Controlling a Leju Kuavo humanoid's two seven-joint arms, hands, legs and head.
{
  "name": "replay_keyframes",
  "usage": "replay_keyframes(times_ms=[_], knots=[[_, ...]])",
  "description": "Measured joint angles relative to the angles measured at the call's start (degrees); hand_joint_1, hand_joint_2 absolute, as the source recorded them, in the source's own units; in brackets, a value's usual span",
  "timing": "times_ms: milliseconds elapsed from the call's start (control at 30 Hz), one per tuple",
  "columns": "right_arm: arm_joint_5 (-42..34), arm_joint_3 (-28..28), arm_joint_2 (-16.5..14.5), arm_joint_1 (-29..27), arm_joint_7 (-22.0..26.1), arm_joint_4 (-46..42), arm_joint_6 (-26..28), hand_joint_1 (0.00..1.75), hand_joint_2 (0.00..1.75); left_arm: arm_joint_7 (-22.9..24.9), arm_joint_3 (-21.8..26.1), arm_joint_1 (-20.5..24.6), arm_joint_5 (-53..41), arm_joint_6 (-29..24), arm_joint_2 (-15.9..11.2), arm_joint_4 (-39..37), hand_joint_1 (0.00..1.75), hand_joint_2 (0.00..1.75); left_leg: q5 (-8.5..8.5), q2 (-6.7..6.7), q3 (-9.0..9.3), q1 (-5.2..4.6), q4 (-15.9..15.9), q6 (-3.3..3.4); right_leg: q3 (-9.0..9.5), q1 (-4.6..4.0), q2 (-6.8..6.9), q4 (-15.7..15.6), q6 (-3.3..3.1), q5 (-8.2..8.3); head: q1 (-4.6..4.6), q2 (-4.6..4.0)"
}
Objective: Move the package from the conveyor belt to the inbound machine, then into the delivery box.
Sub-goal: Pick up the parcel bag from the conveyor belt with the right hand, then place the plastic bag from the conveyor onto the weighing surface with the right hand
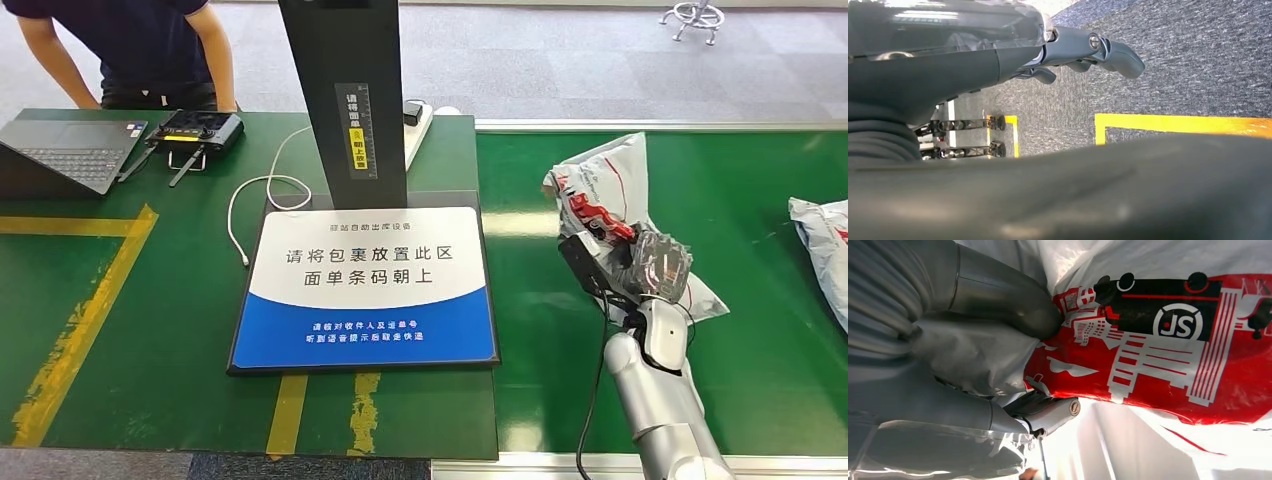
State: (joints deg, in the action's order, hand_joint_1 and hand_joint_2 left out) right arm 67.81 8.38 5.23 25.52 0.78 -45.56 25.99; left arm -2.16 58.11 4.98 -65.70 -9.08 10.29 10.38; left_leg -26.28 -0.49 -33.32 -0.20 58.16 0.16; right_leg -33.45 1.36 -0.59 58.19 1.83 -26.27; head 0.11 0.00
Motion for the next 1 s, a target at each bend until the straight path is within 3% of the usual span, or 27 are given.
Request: replay_keyframes(times_ms=[333, 500, 733, 1000], knots=[[-7.86, -8.01, -3.62, -10.78, 7.09, -29.49, -5.76, 1.75, 1.75, -0.53, 0.76, -0.03, 0.41, 0.19, 0.0, 0.0, 0.0, 0.0, 0.0, 0.0, -0.01, 0.01, -0.03, 0.0, -0.02, -0.01, 0.0, 0.0, -0.02, -0.02, 0.01, 0.0], [-9.93, -13.74, -4.03, -14.06, 8.78, -39.02, -8.69, 1.75, 1.75, -0.78, 1.49, -0.01, 0.8, 0.19, 0.0, 0.0, 0.0, 0.0, 0.0, 0.02, 0.0, 0.01, -0.03, 0.0, -0.01, 0.0, -0.01, 0.0, -0.02, -0.02, 0.01, 0.0], [-11.63, -20.42, -4.05, -15.07, 10.93, -45.06, -12.7, 1.75, 1.75, -0.84, 2.07, 0.01, 0.95, 0.27, 0.03, 0.0, 0.0, 0.0, 0.01, 0.02, 0.04, 0.01, -0.02, -0.01, 0.01, 0.0, -0.01, 0.0, -0.02, -0.01, 0.01, 0.0], [-12.82, -28.34, -4.05, -13.99, 12.56, -45.33, -15.93, 1.75, 1.75, -0.84, 2.8, 0.07, 0.99, 0.27, 0.07, 0.0, 0.0, 0.0, 0.01, 0.02, 0.03, 0.01, -0.03, -0.01, 0.01, 0.0, -0.01, 0.0, -0.02, -0.01, 0.01, 0.0]])
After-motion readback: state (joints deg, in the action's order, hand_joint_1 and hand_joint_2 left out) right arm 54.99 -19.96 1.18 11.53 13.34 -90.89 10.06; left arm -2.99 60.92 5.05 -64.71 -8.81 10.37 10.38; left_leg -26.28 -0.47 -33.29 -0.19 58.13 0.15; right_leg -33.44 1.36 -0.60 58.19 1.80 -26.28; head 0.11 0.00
